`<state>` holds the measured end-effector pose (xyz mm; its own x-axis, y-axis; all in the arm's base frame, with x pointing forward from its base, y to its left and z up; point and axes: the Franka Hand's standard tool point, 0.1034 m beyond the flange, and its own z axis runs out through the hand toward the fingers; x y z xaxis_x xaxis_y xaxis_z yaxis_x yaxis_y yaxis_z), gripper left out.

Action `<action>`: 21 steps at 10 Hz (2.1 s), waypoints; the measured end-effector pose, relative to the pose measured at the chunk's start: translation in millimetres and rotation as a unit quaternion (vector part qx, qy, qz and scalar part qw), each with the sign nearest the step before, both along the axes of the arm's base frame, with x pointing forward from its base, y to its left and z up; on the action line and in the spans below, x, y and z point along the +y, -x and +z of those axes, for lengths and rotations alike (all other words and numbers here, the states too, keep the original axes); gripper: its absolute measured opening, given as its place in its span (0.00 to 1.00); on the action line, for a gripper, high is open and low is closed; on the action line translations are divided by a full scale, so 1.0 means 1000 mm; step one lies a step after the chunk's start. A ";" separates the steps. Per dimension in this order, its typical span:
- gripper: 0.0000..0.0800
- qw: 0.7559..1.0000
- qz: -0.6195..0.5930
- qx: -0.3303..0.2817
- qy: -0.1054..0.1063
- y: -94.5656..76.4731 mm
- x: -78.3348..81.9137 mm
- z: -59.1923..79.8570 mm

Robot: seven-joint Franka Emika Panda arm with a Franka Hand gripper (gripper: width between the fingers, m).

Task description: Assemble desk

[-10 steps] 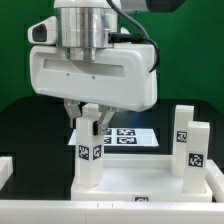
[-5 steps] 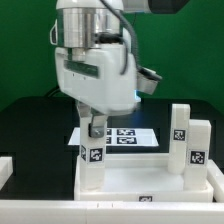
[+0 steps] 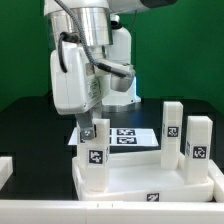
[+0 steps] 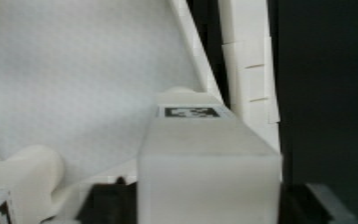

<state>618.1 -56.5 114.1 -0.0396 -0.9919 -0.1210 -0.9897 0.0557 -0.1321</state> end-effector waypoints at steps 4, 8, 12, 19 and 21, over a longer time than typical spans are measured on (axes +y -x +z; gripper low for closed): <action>0.80 0.958 0.284 -0.027 0.032 0.000 0.027 -0.001; 0.81 0.873 0.482 -0.042 0.066 0.001 0.020 -0.002; 0.48 0.847 0.526 -0.038 0.074 0.001 0.017 -0.003; 0.36 1.000 0.018 0.003 -0.013 0.001 0.010 -0.004; 0.36 0.999 -0.034 0.010 -0.020 0.001 0.010 -0.005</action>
Offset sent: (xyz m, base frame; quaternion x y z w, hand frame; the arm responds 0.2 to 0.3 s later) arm -0.0186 0.0149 0.0085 -0.0490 0.0544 -0.1683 0.9830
